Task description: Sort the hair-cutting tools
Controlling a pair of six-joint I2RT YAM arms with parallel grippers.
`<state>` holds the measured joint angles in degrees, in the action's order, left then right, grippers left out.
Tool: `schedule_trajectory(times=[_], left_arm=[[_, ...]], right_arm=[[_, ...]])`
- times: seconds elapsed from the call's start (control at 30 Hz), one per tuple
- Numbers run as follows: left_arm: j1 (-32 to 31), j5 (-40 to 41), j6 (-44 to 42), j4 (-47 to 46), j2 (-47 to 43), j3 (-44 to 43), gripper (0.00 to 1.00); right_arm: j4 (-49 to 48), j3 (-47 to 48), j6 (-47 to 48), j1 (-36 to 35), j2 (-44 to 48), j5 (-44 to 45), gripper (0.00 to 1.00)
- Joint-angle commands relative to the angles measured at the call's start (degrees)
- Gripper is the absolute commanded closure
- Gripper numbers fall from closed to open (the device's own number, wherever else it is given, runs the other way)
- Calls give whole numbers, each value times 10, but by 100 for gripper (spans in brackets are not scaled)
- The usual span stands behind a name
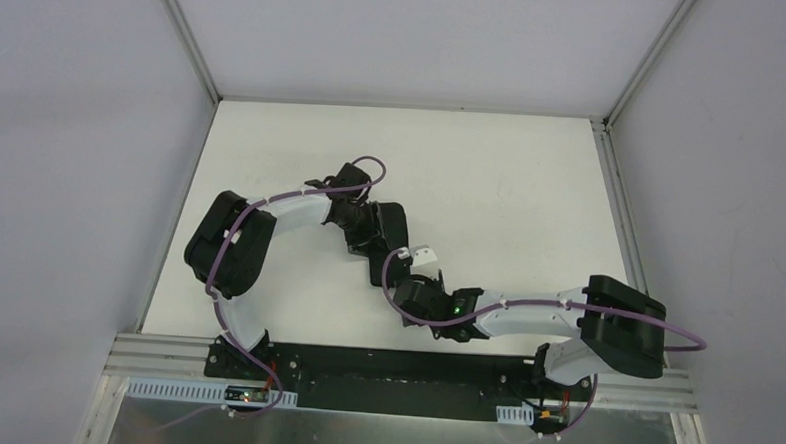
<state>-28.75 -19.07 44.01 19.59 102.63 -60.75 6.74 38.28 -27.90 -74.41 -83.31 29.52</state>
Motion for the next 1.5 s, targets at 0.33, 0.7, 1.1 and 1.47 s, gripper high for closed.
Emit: schedule_trajectory(times=[0.33, 0.7, 1.1, 1.47], left_arm=[[15, 78, -7, 40, 6, 38, 73], [15, 68, 11, 34, 5, 40, 73], [15, 67, 18, 31, 5, 42, 73], [22, 87, -20, 32, 13, 40, 74]], right_arm=[[-65, 105, -15, 5, -92, 3, 33], [-98, 129, -54, 5, -159, 75, 50], [-82, 122, -61, 7, -185, 124, 75], [-47, 81, 2, 26, -123, 71, 100]])
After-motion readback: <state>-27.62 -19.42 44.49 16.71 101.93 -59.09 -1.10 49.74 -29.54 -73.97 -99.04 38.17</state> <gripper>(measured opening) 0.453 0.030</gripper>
